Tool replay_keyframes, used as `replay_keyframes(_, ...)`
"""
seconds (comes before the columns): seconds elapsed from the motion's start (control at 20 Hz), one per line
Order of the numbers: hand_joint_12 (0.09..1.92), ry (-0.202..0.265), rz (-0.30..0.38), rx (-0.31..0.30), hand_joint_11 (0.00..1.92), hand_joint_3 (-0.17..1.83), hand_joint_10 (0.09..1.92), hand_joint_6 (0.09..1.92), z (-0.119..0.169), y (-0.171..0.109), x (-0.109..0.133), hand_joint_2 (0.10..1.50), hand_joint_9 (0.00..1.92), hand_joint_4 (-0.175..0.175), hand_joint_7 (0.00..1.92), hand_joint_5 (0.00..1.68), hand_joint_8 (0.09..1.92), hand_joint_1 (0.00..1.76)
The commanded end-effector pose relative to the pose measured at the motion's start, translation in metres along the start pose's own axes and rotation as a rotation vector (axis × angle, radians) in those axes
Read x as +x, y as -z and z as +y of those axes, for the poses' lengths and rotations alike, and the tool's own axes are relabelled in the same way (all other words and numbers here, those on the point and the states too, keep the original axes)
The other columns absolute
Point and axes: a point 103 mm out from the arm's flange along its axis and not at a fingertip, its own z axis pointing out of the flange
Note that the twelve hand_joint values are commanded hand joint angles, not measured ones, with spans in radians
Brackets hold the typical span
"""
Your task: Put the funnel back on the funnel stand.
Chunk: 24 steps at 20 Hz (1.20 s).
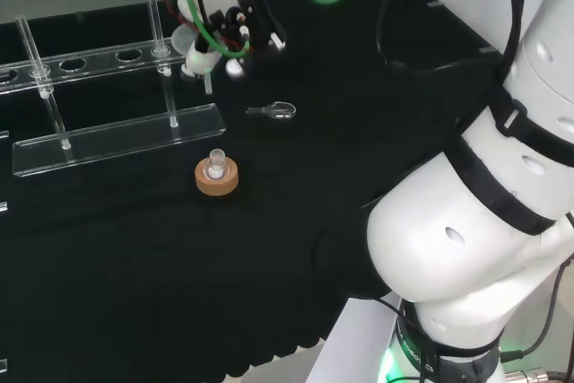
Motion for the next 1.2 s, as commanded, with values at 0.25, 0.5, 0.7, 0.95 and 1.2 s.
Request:
replay_keyframes(0.25,1.29,-0.03,0.032,-0.034,0.48,0.48,0.46,0.16,0.048,0.039,-0.049,0.87,0.98,-0.019,0.64,0.63,0.67,0.77)
replay_keyframes(0.5,1.29,-0.025,0.043,-0.049,0.48,0.47,0.46,0.17,0.075,0.05,-0.062,0.87,0.98,-0.019,0.64,0.63,0.67,0.77)
replay_keyframes(0.7,1.29,-0.005,0.047,-0.051,0.48,0.47,0.45,0.18,0.095,0.052,-0.062,0.87,0.98,-0.019,0.64,0.62,0.67,0.76)
replay_keyframes(0.95,1.29,0.02,0.042,-0.04,0.48,0.47,0.45,0.18,0.116,0.047,-0.057,0.87,0.98,-0.02,0.64,0.62,0.66,0.76)
replay_keyframes(1.2,1.29,0.039,0.041,-0.027,0.48,0.47,0.45,0.19,0.131,0.04,-0.053,0.87,0.98,-0.02,0.64,0.61,0.66,0.76)
